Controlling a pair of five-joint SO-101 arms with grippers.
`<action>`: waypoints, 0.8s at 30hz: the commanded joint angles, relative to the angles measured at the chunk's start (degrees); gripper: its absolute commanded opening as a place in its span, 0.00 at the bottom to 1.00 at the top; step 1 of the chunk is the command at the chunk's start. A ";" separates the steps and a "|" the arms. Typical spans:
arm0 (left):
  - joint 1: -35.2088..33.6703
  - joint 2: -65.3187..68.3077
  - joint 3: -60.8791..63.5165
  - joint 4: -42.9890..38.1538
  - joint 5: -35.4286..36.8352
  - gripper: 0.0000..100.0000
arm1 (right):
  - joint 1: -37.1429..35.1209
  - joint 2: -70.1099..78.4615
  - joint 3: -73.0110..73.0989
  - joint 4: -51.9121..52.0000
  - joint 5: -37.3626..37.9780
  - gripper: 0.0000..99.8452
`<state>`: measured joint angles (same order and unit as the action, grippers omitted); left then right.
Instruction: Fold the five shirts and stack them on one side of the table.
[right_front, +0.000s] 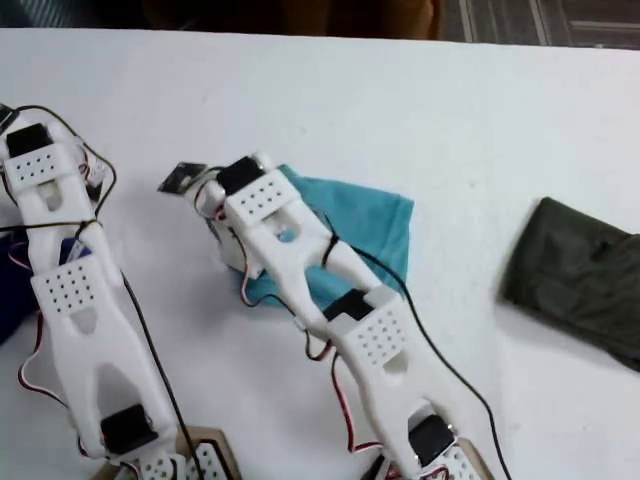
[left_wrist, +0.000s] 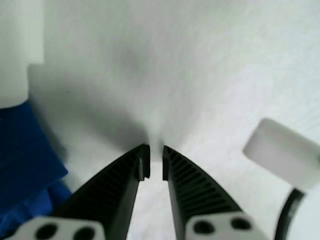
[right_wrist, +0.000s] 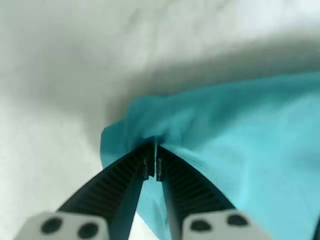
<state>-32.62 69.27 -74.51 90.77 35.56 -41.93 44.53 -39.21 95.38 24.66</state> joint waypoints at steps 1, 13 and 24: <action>-0.26 -0.79 -1.71 -0.62 -0.18 0.07 | -0.66 -0.48 -1.41 -0.40 -1.32 0.02; -0.26 -0.79 -1.71 -0.70 -0.18 0.07 | -1.19 -5.76 -8.53 5.93 -3.69 0.02; -0.18 -0.70 -1.71 -0.62 -0.18 0.07 | 14.55 -5.76 -14.07 -12.44 -4.13 0.02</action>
<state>-32.62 69.27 -74.51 90.77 35.56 -30.15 38.73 -51.43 88.97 21.05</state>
